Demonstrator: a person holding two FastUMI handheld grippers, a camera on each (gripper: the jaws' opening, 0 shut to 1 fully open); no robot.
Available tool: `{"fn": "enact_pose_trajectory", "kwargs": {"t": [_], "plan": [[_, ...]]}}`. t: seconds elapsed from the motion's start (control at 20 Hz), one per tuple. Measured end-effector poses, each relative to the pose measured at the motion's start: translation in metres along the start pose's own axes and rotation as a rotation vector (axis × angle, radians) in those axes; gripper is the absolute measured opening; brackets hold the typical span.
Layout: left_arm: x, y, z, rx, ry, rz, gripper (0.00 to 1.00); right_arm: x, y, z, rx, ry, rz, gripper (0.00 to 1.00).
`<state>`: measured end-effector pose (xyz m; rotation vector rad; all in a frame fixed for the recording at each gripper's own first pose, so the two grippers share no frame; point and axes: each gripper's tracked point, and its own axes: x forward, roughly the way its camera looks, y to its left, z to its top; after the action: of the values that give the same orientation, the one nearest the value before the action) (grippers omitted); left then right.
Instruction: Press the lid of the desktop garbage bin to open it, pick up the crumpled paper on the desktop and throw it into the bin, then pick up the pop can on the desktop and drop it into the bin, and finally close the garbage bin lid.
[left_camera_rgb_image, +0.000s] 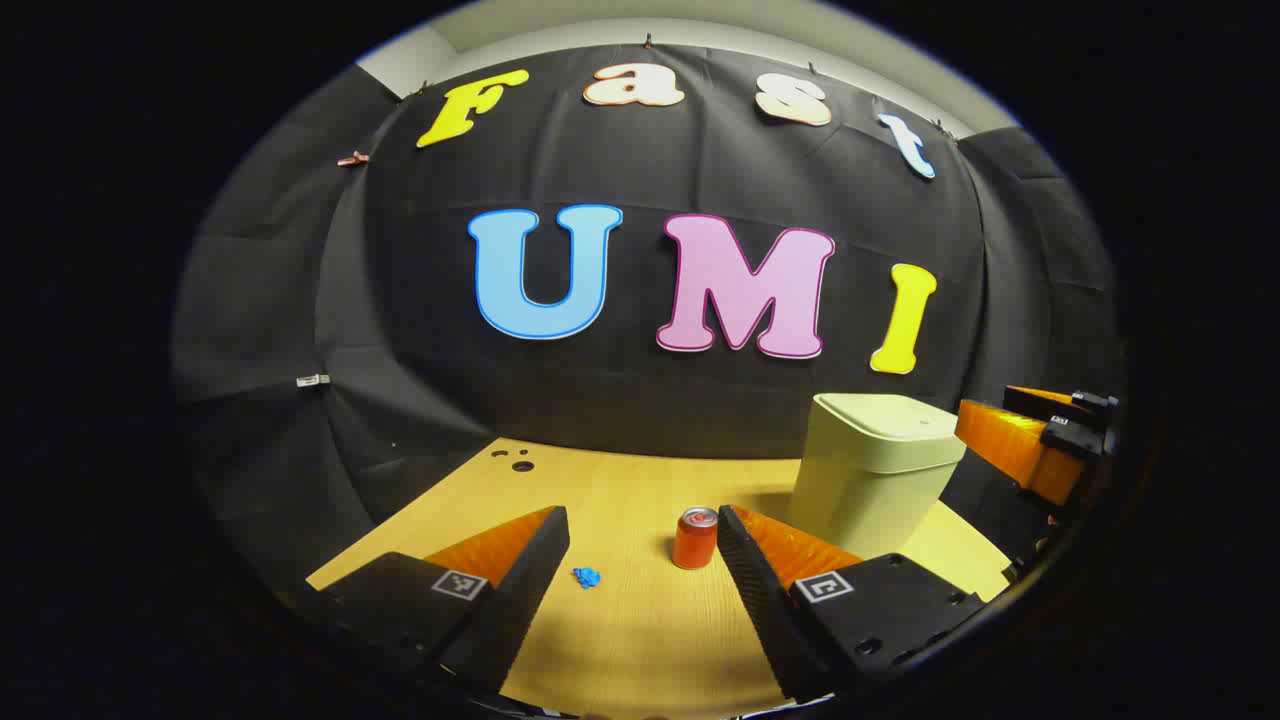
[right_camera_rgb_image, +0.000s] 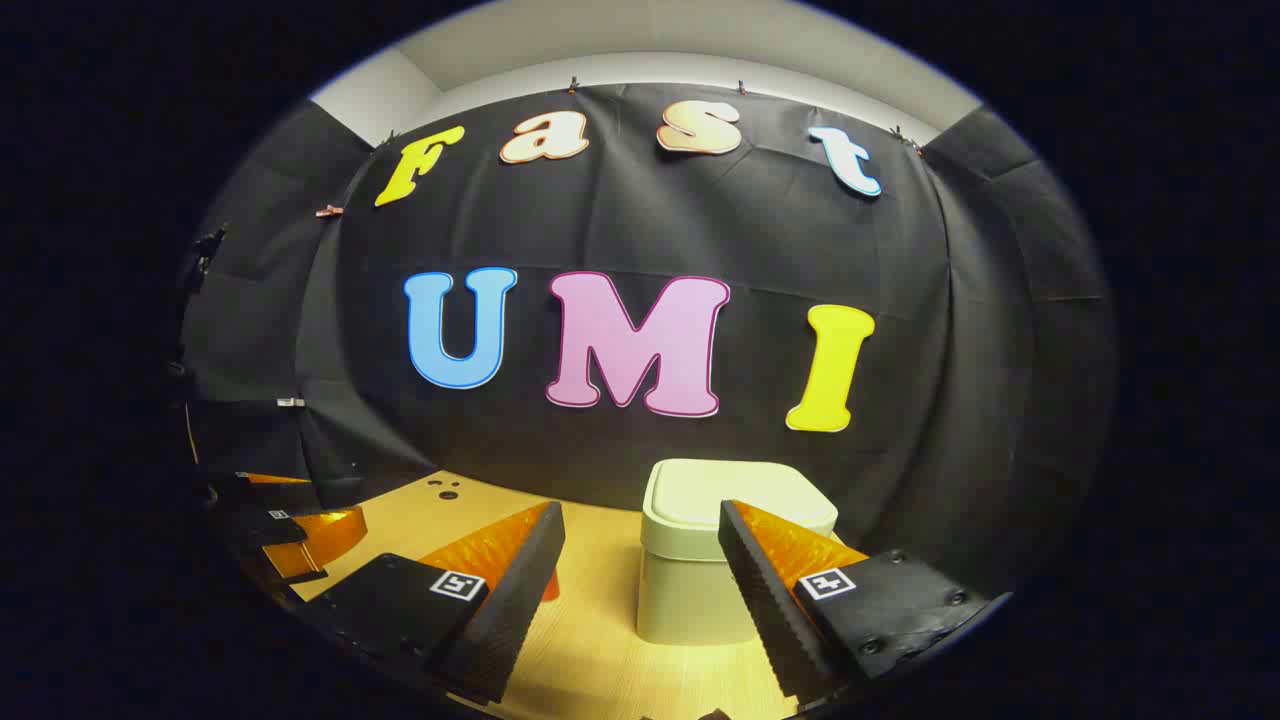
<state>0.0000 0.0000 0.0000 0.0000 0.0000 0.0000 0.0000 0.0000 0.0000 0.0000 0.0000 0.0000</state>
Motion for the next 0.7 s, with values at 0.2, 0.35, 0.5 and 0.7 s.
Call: {"fn": "enact_pose_trajectory", "kwargs": {"t": [0.2, 0.35, 0.5, 0.7], "plan": [[0.007, -0.013, -0.006, 0.005, 0.017, -0.018, 0.96, 0.002, -0.007, -0.007, 0.010, 0.018, -0.004, 0.98], [0.013, -0.019, -0.007, 0.028, 0.020, -0.032, 0.96, 0.007, -0.015, -0.011, 0.022, 0.030, -0.023, 0.98], [0.018, -0.026, -0.004, 0.038, 0.015, -0.046, 0.96, 0.010, -0.023, -0.015, 0.040, 0.044, -0.042, 0.97], [0.023, -0.031, -0.007, 0.038, 0.028, -0.060, 0.96, 0.013, -0.032, -0.018, 0.058, 0.052, -0.065, 0.97]]}}
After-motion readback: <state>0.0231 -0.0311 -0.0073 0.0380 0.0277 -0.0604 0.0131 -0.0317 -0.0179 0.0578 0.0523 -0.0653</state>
